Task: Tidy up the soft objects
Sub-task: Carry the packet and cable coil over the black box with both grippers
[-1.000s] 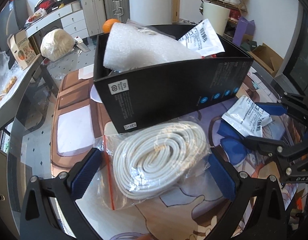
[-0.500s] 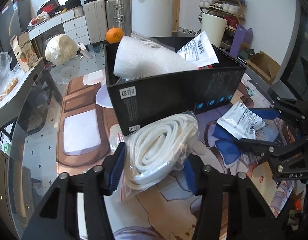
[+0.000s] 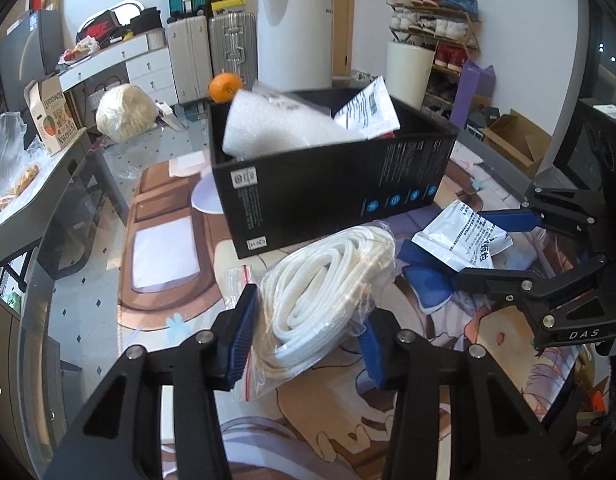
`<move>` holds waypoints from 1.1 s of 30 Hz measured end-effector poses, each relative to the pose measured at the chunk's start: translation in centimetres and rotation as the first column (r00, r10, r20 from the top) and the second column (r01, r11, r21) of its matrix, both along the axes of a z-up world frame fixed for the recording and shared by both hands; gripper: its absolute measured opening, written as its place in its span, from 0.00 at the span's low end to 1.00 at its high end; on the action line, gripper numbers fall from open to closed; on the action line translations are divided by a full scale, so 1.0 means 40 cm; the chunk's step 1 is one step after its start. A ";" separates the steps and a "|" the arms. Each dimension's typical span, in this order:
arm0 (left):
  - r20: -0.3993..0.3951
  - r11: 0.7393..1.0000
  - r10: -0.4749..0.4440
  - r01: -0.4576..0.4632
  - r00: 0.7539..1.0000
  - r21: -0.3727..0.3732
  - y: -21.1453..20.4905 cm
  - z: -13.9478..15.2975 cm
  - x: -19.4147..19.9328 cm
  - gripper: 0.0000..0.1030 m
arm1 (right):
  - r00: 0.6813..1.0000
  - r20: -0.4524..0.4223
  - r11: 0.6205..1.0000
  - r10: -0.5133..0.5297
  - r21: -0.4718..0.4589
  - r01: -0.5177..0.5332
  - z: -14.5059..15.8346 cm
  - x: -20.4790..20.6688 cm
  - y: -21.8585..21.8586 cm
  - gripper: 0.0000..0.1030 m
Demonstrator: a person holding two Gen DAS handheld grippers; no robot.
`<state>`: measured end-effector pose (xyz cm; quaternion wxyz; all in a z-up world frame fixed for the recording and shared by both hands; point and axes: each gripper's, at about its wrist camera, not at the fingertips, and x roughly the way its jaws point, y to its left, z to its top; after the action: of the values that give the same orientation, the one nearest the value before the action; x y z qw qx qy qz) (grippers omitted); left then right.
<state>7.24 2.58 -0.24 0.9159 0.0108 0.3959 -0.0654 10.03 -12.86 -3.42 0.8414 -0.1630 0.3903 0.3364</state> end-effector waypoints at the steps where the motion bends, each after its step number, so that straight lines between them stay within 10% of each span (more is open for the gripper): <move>1: 0.011 1.000 0.002 -0.002 1.000 -0.004 0.002 0.006 -0.005 0.44 | 1.000 0.004 1.000 -0.001 0.007 0.001 0.005 -0.002 -0.002 0.58; 33: 0.189 0.995 0.064 -0.050 0.980 -0.081 0.058 0.200 0.053 0.44 | 0.984 0.173 0.984 -0.049 0.177 0.018 0.258 0.088 0.012 0.58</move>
<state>9.35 4.88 7.77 0.9510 -0.0293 0.3033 -0.0527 13.57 -12.37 6.90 0.8893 -0.1112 0.2857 0.3393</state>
